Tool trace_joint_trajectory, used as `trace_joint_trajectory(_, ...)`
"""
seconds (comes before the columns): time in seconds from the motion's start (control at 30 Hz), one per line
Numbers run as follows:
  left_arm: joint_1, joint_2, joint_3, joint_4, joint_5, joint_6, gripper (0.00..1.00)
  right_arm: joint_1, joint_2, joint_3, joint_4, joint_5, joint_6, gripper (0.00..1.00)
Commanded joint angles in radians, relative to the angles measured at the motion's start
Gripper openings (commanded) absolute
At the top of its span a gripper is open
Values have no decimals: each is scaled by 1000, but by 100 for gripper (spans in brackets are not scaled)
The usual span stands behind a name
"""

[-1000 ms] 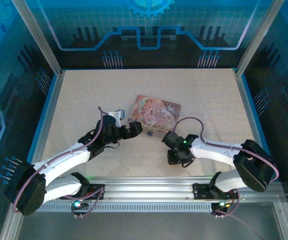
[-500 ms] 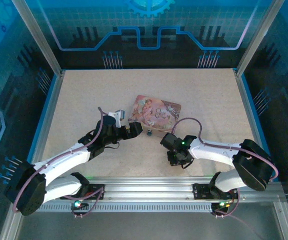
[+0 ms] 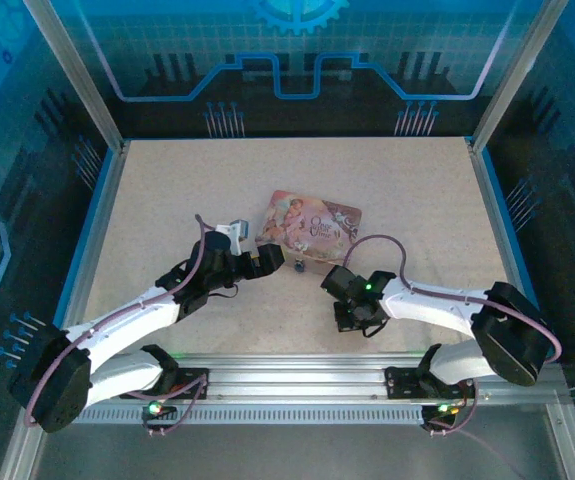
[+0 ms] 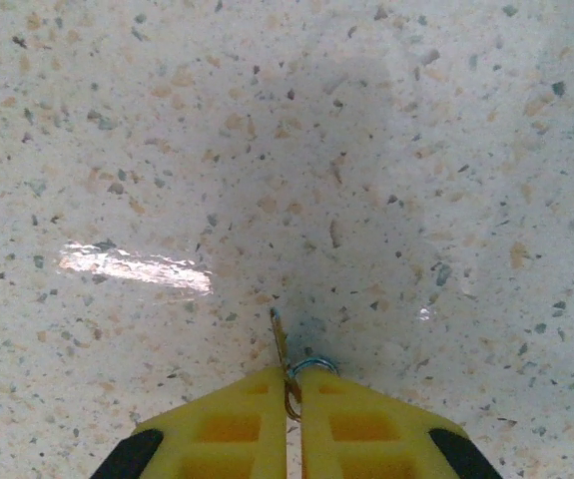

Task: Unlock the padlock with the key

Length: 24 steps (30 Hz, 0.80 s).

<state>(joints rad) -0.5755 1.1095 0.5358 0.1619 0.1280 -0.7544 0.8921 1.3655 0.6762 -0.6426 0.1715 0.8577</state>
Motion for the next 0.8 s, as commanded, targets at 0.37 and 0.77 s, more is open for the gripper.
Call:
trace_joint_trajectory(0.37,-4,-66,-9,15,48,-25,97,-5,-127,-40,53,-8,-97,3)
trace_joint_trajectory(0.77,-5,-101,11,115,214,-187,92,-151,-490,-173,443,-239,-381,0)
